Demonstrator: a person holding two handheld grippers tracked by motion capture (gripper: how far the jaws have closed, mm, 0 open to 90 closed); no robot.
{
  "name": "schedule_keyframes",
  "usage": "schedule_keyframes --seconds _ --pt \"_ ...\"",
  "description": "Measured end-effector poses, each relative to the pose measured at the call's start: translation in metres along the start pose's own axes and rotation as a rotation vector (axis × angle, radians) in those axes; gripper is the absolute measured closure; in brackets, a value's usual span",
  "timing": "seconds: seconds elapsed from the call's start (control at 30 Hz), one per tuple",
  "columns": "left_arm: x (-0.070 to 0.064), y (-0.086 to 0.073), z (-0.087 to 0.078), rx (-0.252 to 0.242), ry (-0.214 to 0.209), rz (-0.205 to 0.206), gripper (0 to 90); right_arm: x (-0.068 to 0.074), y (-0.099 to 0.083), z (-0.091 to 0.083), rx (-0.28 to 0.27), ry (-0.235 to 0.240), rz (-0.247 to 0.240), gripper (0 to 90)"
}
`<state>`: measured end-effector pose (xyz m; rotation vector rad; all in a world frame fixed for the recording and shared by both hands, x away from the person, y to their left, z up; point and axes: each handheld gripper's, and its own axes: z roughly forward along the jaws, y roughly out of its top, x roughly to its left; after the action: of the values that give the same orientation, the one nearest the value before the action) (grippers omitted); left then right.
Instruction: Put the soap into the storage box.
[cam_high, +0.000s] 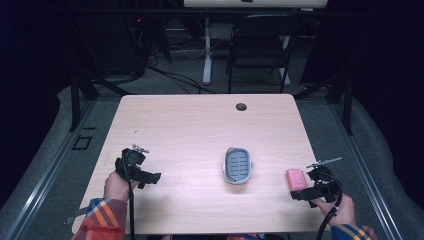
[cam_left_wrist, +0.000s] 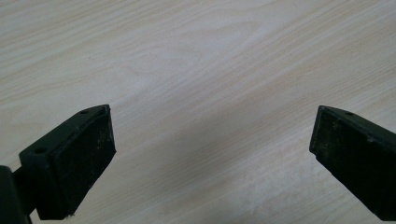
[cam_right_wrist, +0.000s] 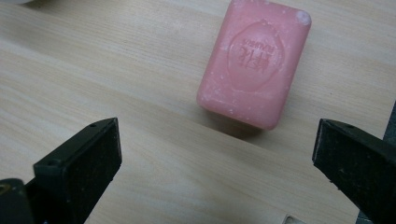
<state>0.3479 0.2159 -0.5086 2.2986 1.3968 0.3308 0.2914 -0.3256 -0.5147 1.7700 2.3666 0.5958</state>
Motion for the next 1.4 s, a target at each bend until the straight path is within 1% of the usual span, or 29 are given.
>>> schedule_keyframes --seconds 0.03,0.07,0.1,0.13,0.3,0.33,0.37,0.4,0.43,0.5,0.6,0.63,0.67,0.7,0.73,0.77,0.8,0.83,0.97,1.03,1.07,1.1,1.17,1.2,1.23,1.27,1.33,1.37,1.4 --pt "0.000 0.000 0.000 -0.004 0.002 -0.002 0.0 0.000 0.000 0.000 0.006 -0.009 -0.008 0.9" --pt "0.000 0.000 -0.001 -0.004 0.005 0.000 0.0 0.001 0.000 0.000 0.003 0.001 -0.006 0.9" --pt "0.000 0.000 -0.001 -0.005 0.003 -0.001 0.0 0.001 0.000 0.000 0.007 -0.010 -0.010 0.9" --pt "0.001 0.000 -0.001 -0.005 0.002 0.000 0.0 0.001 0.000 0.000 0.007 -0.010 -0.010 0.9" --pt "0.000 0.002 0.001 -0.005 -0.004 0.006 0.0 0.000 -0.001 -0.001 -0.010 -0.008 0.009 0.7" --pt "0.000 0.002 0.000 -0.002 -0.004 0.004 0.0 0.000 -0.001 -0.002 -0.002 -0.015 -0.004 0.7" --pt "0.000 0.001 0.000 -0.005 -0.004 0.004 0.0 0.001 0.000 -0.001 -0.005 -0.008 -0.001 0.6" --pt "0.000 0.001 0.000 -0.004 -0.005 0.005 0.0 0.003 0.001 -0.001 -0.004 -0.019 -0.007 0.2" --pt "0.001 0.001 -0.001 -0.002 -0.004 0.008 0.0 0.003 0.001 -0.001 -0.004 -0.019 -0.007 0.2" --pt "0.001 0.000 -0.001 -0.011 -0.002 0.007 0.0 0.004 0.002 0.000 -0.002 -0.035 -0.013 0.2" --pt "0.001 -0.001 -0.002 -0.008 0.000 0.008 0.0 0.006 0.005 0.002 -0.004 -0.028 -0.012 0.2" --pt "0.001 -0.001 -0.001 -0.008 0.000 0.009 0.0 0.006 0.006 0.003 -0.008 -0.023 -0.006 0.4" --pt "0.001 -0.001 -0.001 -0.008 0.000 0.009 0.0 0.007 0.006 0.004 -0.021 -0.017 0.010 0.4" --pt "0.001 0.000 -0.001 -0.007 -0.001 0.009 0.0 0.007 0.006 0.004 -0.021 -0.017 0.010 0.4" --pt "0.001 0.000 -0.001 -0.004 -0.004 0.010 0.0 0.007 0.007 0.004 -0.013 -0.005 0.010 0.4" --pt "0.001 0.000 0.000 0.000 -0.005 0.013 0.0 0.008 0.007 0.006 -0.018 -0.008 0.024 0.4" --pt "0.000 0.000 0.000 -0.002 -0.004 0.011 0.0 0.007 0.009 0.005 -0.006 -0.006 0.018 0.3" --pt "0.000 0.000 0.000 -0.001 -0.005 0.016 0.0 0.007 0.009 0.005 -0.006 -0.006 0.018 0.3" --pt "0.000 0.000 0.000 0.000 -0.003 0.017 0.0 0.007 0.011 0.007 0.001 -0.001 0.035 0.3" --pt "0.000 0.000 0.000 -0.002 0.000 0.015 0.0 0.006 0.012 0.008 -0.003 0.000 0.044 0.2" --pt "0.000 0.000 0.000 0.001 -0.001 0.018 0.0 0.006 0.012 0.009 -0.017 0.002 0.056 0.2" --pt "-0.001 0.000 0.000 0.003 -0.003 0.015 0.0 0.005 0.013 0.008 -0.002 -0.003 0.048 0.0" --pt "-0.001 0.000 0.000 0.004 -0.004 0.019 0.0 0.003 0.016 0.011 0.003 -0.012 0.057 0.0" --pt "-0.001 0.000 0.000 0.004 -0.002 0.017 0.0 0.002 0.017 0.011 0.017 -0.019 0.055 0.0" --pt "-0.001 0.000 0.000 0.004 -0.002 0.017 0.0 0.002 0.019 0.013 0.015 -0.024 0.061 0.0" --pt "-0.001 0.000 0.000 0.005 -0.002 0.016 0.0 0.001 0.020 0.015 0.021 -0.023 0.062 0.0" --pt "-0.001 0.000 0.000 0.005 0.000 0.017 0.0 -0.002 0.024 0.018 0.022 -0.033 0.072 0.0" --pt "-0.001 0.000 0.001 0.005 0.000 0.018 0.0 -0.004 0.027 0.020 0.031 -0.037 0.079 0.0" --pt "-0.001 0.001 0.001 0.006 -0.001 0.018 0.0 -0.006 0.031 0.023 0.027 -0.039 0.095 0.0"
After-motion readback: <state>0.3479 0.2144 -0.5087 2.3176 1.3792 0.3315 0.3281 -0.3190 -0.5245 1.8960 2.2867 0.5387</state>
